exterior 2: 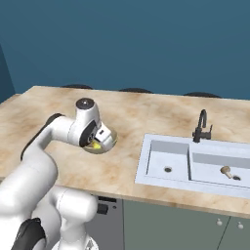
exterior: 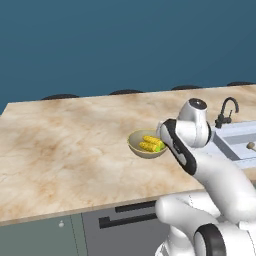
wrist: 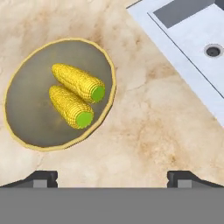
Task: Pick the corns from the cabinet and place them in one bowl. Pick the mushroom from the sink and place it in the other bowl.
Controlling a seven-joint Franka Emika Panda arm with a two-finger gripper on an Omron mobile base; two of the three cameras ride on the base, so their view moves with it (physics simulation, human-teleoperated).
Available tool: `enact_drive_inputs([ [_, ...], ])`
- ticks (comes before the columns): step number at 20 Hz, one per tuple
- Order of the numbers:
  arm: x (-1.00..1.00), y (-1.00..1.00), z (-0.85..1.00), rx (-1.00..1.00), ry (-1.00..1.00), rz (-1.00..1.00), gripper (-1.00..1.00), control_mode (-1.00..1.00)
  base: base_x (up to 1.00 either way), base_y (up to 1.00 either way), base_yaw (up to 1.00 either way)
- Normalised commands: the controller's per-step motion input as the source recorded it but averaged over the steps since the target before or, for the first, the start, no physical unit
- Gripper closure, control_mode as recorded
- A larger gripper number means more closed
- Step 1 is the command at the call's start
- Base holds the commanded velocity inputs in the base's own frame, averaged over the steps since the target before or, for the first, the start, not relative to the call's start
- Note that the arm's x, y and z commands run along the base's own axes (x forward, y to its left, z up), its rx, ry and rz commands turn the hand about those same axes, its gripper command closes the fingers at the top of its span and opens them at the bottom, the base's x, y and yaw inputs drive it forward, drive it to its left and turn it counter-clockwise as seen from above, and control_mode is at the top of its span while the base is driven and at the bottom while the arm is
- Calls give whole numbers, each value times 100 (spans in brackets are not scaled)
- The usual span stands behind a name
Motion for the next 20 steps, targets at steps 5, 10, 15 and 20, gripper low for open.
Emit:
enact_drive_inputs([
  [5, -46, 0, 1, 0, 0, -18, -100, -100, 0, 0, 0],
  [10, -37, 0, 16, 0, 6, -5, -100, -100, 0, 0, 0],
  [15, -41, 0, 19, 0, 4, 4, -100, -100, 0, 0, 0],
  [20, -28, 1, 7, 0, 7, 21, -100, -100, 0, 0, 0],
])
